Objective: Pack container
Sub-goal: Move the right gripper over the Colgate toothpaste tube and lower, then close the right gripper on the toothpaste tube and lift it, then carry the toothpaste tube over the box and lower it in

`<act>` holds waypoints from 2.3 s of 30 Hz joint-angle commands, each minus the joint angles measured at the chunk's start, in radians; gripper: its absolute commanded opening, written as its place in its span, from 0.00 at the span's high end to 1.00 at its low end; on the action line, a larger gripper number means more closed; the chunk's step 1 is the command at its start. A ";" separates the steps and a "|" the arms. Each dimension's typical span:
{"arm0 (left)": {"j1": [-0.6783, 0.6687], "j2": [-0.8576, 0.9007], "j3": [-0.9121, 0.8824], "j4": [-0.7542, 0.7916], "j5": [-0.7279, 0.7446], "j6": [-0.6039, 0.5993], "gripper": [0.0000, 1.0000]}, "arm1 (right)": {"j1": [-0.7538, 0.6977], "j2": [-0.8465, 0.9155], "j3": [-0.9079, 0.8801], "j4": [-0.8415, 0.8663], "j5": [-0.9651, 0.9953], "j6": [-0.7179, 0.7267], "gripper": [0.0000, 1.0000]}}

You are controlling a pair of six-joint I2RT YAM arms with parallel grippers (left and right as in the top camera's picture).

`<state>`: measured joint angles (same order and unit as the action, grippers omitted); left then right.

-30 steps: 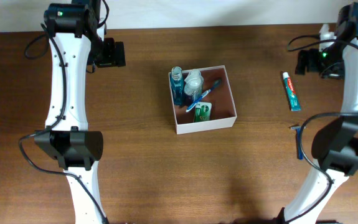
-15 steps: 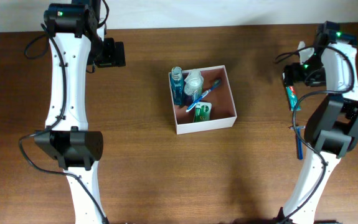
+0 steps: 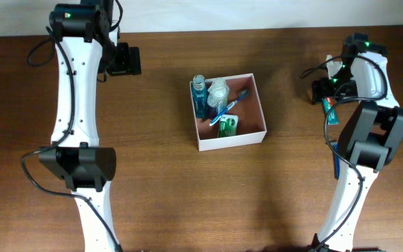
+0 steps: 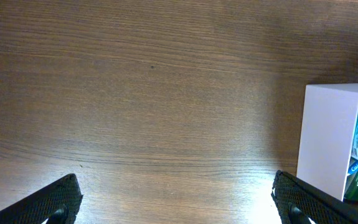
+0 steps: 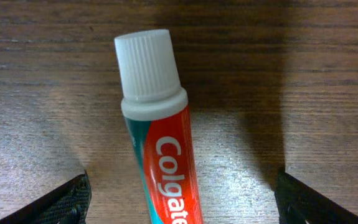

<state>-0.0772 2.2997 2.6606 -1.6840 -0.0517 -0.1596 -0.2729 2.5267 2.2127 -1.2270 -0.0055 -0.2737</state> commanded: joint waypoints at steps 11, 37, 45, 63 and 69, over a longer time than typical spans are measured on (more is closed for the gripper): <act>0.002 -0.031 -0.003 0.000 0.007 -0.008 0.01 | 0.005 0.043 -0.002 0.000 -0.016 0.045 0.84; 0.002 -0.031 -0.003 0.000 0.007 -0.008 0.01 | 0.115 -0.037 0.645 -0.472 -0.802 0.467 0.96; 0.002 -0.031 -0.003 0.000 0.007 -0.008 0.01 | 0.227 -0.111 0.642 -0.472 -0.752 0.482 0.96; 0.002 -0.031 -0.003 0.000 0.007 -0.008 0.01 | 0.548 -0.209 0.619 -0.472 -0.142 0.975 0.96; 0.002 -0.031 -0.003 0.000 0.008 -0.008 0.01 | 0.533 -0.209 0.606 -0.472 -0.061 1.020 0.96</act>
<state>-0.0772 2.2997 2.6606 -1.6836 -0.0517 -0.1593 0.2687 2.3310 2.8307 -1.6928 -0.1452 0.6876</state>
